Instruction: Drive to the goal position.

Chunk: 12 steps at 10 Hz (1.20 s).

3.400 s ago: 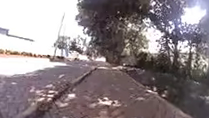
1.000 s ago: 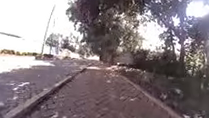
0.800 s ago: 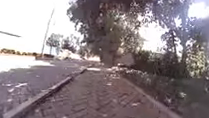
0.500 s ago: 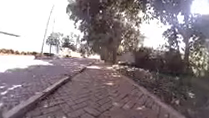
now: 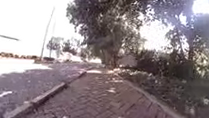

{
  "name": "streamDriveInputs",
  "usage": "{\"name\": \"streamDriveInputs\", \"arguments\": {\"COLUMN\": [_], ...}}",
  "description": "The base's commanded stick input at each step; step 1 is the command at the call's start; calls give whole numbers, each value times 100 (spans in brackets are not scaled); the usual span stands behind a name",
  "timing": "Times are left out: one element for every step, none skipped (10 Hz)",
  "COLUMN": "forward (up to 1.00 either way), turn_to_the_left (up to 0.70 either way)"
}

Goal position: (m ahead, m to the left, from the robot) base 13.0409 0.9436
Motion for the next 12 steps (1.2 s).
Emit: {"name": "streamDriveInputs", "arguments": {"forward": [70,70,70,70,70,70,70,70,70,70,70,70], "turn_to_the_left": [0,0,0,0,0,0,0,0,0,0,0,0]}}
